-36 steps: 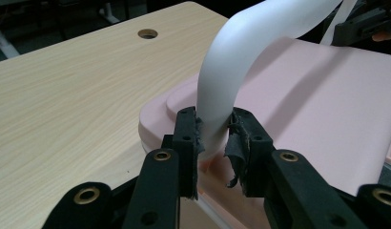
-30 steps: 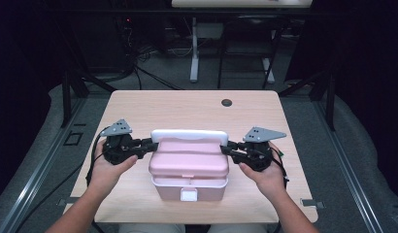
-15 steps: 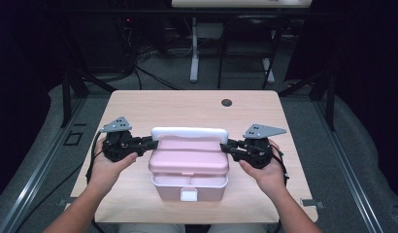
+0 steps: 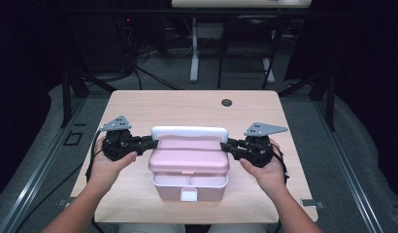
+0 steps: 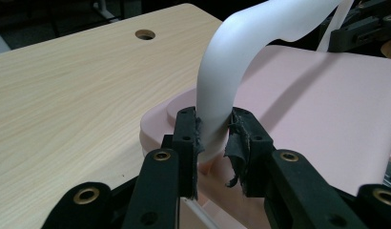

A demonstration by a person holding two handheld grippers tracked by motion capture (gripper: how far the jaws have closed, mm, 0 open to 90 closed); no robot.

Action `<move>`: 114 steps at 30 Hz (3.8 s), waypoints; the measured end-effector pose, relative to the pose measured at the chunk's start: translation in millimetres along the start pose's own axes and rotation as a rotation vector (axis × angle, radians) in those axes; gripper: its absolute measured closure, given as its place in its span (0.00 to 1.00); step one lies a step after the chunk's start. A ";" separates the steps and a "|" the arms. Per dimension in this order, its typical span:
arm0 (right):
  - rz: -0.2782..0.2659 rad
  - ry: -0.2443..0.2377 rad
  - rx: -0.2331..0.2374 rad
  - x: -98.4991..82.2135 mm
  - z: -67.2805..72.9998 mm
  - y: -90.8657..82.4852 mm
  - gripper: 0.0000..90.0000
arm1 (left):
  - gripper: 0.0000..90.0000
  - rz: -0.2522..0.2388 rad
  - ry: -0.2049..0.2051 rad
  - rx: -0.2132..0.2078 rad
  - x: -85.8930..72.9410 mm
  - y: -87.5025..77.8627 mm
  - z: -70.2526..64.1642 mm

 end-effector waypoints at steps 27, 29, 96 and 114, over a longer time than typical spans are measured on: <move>0.005 0.037 0.015 2.5 -2.9 0.4 0.83 | 0.99 0.009 0.022 -0.039 -57.8 -19.9 -5.1; 0.005 0.037 0.015 2.5 -3.0 0.4 0.82 | 0.99 0.020 0.025 -0.054 -58.5 -15.8 -8.9; 0.006 0.003 -0.024 -49.6 10.9 -11.0 0.92 | 0.99 0.060 0.066 -0.088 -2.8 3.1 -21.9; 0.025 -0.049 0.026 -58.0 30.8 1.2 0.98 | 0.99 0.036 0.049 -0.075 19.7 4.8 -10.1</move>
Point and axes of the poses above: each handheld gripper's, and its own axes: y roughly forward along the jaws, x roughly out of its top, z roughly to its left, the point moved 3 cm from there along y, roughly forward along the jaws, and after that the axes turned 3 degrees about -x, right-handed, at the moved point
